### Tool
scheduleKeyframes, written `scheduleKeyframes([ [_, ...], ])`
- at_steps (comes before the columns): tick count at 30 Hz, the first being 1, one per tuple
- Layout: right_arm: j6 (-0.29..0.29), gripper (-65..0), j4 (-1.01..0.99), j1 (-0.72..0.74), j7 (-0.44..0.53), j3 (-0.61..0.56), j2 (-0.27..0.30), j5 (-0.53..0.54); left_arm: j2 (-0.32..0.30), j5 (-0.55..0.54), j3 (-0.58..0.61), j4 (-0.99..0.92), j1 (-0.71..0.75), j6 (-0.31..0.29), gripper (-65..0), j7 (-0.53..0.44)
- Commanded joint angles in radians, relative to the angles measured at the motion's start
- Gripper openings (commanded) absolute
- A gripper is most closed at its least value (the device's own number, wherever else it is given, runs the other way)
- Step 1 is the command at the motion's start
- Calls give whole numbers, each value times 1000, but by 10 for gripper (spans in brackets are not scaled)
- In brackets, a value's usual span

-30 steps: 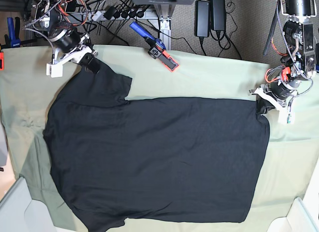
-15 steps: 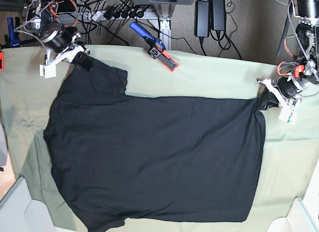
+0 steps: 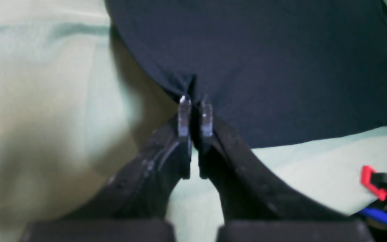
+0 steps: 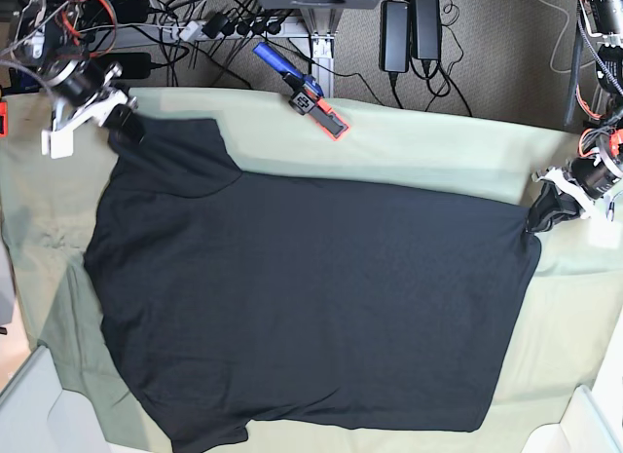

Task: Fold the T-shirt properly
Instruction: 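Lift the grasped edge with both grippers and fold it over the shirt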

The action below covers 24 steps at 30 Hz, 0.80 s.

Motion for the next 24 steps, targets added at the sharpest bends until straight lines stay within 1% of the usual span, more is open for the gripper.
scheduleKeyframes([
  [1, 41, -650, 19, 26, 16, 9, 28, 14, -19, -16, -9, 13, -16, -26, -650, -35],
  [4, 41, -650, 19, 98, 5, 9, 61, 14, -17, -14, -9, 13, -43, -27, -650, -51],
  [7, 46, -650, 9, 167, 5, 6, 93, 2, -14, -12, 11, -6, -101, -33, -650, -52],
  [10, 48, -650, -32, 239, 7, -20, 127, -24, -14, 19, 74, -83, -194, -32, -650, -64],
  [13, 48, -650, -96, 319, 12, -58, 147, -33, -12, 27, 141, -185, -295, -32, -650, -79],
  [19, 49, -650, -239, 502, 29, -141, 154, -77, -8, 53, 198, -378, -462, -33, -650, -101],
  [22, 49, -650, -315, 602, 33, -186, 154, -107, -8, 57, 209, -431, -516, -33, -650, -113],
  [24, 49, -650, -366, 666, 43, -215, 154, -137, -6, 87, 208, -452, -543, -33, -650, -131],
])
